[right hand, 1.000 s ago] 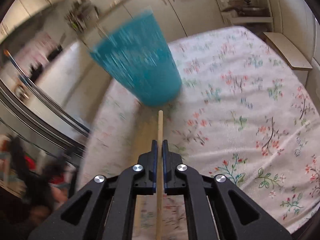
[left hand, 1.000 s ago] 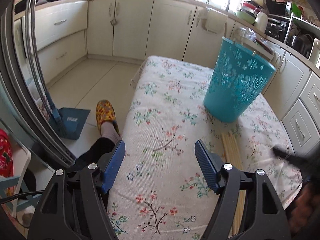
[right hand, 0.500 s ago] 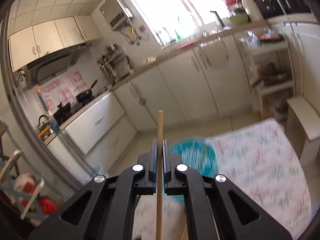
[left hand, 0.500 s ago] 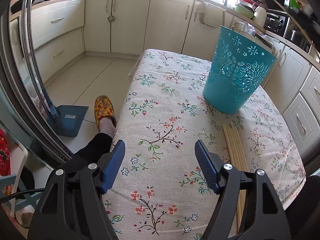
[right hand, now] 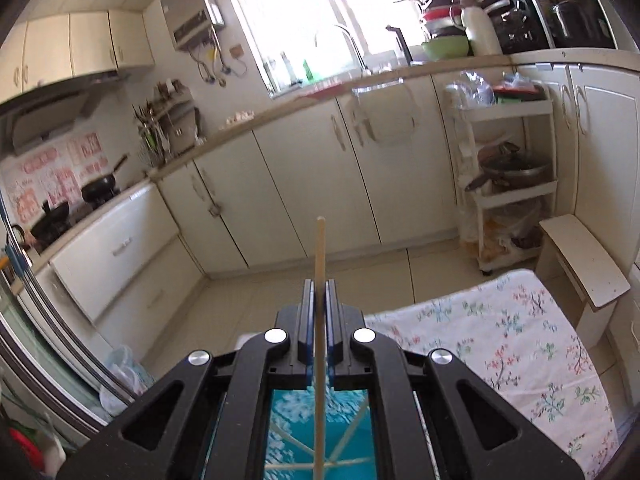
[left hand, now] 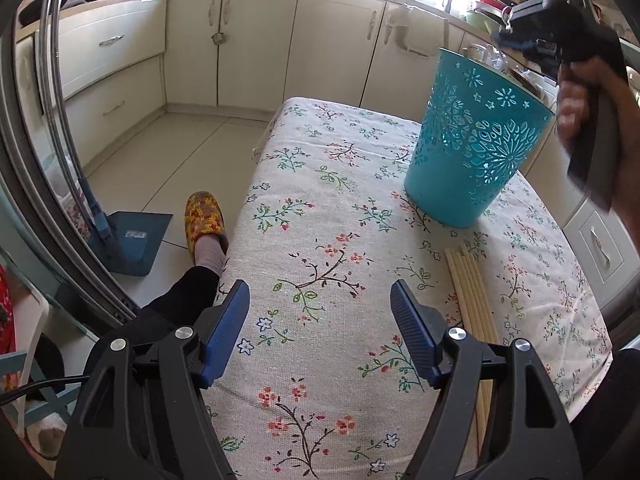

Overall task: Organize utensils
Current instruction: 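Raise the chopstick with the right tool and drop it into the basket, then lower the open right tool back to the chopstick bundle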

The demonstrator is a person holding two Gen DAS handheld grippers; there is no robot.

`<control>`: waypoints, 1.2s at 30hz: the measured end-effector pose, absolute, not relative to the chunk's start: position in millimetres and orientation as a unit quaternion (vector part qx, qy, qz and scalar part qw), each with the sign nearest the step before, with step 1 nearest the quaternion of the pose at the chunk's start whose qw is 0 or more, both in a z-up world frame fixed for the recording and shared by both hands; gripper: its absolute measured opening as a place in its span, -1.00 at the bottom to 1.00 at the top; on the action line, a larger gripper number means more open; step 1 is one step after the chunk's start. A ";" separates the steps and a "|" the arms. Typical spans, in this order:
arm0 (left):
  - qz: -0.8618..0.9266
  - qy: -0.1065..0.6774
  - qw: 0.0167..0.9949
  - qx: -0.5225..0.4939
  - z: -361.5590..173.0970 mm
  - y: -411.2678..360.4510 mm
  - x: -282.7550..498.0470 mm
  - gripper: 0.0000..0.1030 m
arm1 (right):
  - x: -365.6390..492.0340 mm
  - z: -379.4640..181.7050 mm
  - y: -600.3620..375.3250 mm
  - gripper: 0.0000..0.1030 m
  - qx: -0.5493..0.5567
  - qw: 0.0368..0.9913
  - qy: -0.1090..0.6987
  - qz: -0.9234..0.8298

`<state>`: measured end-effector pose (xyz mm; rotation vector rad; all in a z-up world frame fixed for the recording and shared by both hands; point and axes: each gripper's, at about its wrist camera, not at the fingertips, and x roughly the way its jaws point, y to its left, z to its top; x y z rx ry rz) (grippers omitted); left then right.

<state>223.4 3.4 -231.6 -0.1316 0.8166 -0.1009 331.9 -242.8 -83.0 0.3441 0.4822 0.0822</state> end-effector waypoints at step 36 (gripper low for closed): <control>-0.063 0.331 0.941 -0.022 -150.7 -15.1 138.3 0.61 | 85.9 -155.1 -228.2 -0.64 0.174 0.919 0.348 0.061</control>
